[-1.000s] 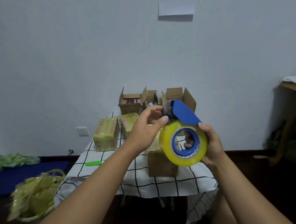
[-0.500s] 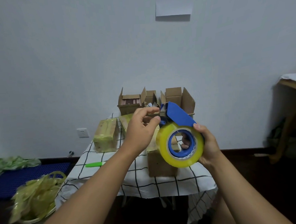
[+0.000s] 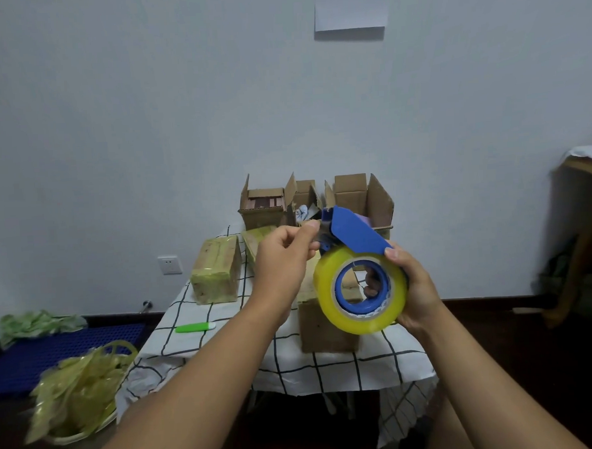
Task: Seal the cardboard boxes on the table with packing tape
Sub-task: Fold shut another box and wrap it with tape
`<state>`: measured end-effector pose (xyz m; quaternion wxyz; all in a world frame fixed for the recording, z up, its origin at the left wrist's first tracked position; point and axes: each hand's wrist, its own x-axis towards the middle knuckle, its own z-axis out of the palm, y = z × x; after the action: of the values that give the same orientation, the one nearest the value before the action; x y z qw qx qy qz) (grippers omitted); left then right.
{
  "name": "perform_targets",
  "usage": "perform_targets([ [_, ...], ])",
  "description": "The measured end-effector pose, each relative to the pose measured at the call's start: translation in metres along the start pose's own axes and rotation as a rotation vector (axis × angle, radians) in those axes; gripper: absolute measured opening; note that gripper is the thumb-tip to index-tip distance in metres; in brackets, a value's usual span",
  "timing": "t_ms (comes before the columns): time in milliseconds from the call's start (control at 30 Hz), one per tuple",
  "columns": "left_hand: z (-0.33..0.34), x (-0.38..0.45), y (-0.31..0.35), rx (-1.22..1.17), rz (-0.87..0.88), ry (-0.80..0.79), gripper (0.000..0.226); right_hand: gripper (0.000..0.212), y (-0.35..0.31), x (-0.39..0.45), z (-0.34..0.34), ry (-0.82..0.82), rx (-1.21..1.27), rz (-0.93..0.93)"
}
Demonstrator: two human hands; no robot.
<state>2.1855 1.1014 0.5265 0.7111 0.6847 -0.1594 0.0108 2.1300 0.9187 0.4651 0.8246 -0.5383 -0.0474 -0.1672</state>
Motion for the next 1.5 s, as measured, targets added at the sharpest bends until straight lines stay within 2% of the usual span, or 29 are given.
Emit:
perform_targets([
  [67, 0.002, -0.001, 0.0, -0.021, -0.037, 0.031, 0.031, 0.075, 0.0, 0.0, 0.001, -0.006, -0.011, -0.01],
  [167, 0.004, -0.003, 0.001, -0.022, -0.084, 0.067, 0.024, 0.063, 0.0, -0.002, 0.003, -0.006, -0.01, -0.024],
  [267, 0.005, -0.004, 0.001, -0.067, -0.153, 0.094, 0.02, 0.064, 0.001, -0.003, 0.004, 0.02, -0.036, -0.041],
  [433, 0.004, 0.0, 0.006, -0.42, -0.288, 0.087, 0.021, 0.075, 0.002, -0.002, 0.001, 0.076, -0.122, -0.049],
  [567, -0.002, 0.007, 0.003, -0.554, -0.404, 0.065, 0.006, 0.073, 0.0, -0.004, 0.001, 0.088, -0.179, -0.057],
  [700, -0.011, 0.016, -0.005, -0.485, -0.476, 0.022, 0.015, 0.065, -0.002, -0.005, 0.0, 0.074, -0.295, -0.064],
  [867, -0.028, 0.022, -0.017, -0.343, -0.556, -0.149, 0.03, 0.063, -0.009, -0.006, -0.002, 0.003, -0.481, -0.098],
  [1067, -0.044, 0.024, -0.028, -0.313, -0.601, -0.342, 0.026, 0.058, -0.016, -0.006, 0.001, -0.074, -0.623, -0.101],
  [1267, -0.055, 0.024, -0.033, -0.192, -0.652, -0.435, 0.026, 0.065, -0.017, -0.006, 0.002, -0.143, -0.734, -0.074],
  [1500, -0.06, 0.028, -0.036, -0.026, -0.642, -0.449, 0.034, 0.066, -0.017, -0.005, 0.005, -0.185, -0.774, -0.078],
])
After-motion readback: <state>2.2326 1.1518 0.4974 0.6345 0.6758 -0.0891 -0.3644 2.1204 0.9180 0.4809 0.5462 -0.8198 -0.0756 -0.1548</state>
